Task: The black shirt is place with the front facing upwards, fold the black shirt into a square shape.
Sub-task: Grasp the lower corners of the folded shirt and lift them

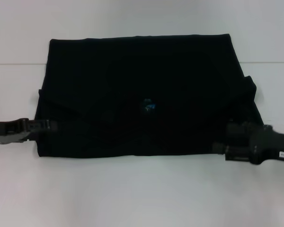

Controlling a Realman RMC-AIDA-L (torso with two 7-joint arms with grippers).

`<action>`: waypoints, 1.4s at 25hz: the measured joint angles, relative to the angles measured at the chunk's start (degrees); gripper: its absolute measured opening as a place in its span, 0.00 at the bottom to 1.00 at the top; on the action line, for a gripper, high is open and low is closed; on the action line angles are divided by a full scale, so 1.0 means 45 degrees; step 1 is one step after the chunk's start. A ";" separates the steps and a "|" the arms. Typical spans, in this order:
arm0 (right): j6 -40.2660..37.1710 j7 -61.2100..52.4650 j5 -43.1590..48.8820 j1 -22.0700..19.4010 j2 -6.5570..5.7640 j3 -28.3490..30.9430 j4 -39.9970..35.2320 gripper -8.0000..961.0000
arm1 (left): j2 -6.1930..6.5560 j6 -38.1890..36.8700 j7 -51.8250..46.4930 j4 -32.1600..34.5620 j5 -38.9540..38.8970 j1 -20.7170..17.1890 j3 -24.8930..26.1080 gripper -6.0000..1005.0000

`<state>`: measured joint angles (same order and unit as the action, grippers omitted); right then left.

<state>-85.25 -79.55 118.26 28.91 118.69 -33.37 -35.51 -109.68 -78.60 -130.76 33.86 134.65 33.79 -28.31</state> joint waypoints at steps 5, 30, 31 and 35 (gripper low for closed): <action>-0.0038 0.0076 0.0326 0.0082 0.0068 -0.0033 0.0115 0.98 | -0.0212 0.0502 -0.0074 -0.0041 0.0073 0.0012 -0.0327 0.89; -0.0085 0.0072 0.0341 0.0138 0.0167 -0.0337 0.0157 0.98 | -0.0660 0.1094 -0.0033 0.0466 0.0118 0.0002 -0.1535 0.64; -0.0093 0.0071 0.0341 0.0138 0.0167 -0.0337 0.0156 0.98 | -0.0655 0.1104 -0.0046 0.0467 0.0124 0.0011 -0.1570 0.62; -0.0145 0.0062 0.0341 0.0138 0.0150 -0.0337 0.0157 0.98 | -0.0651 0.1106 -0.0054 0.0467 0.0278 0.0086 -0.1611 0.49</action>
<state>-85.91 -79.27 119.80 29.53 119.37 -34.89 -34.80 -112.61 -73.63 -131.01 35.96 135.90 34.18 -35.56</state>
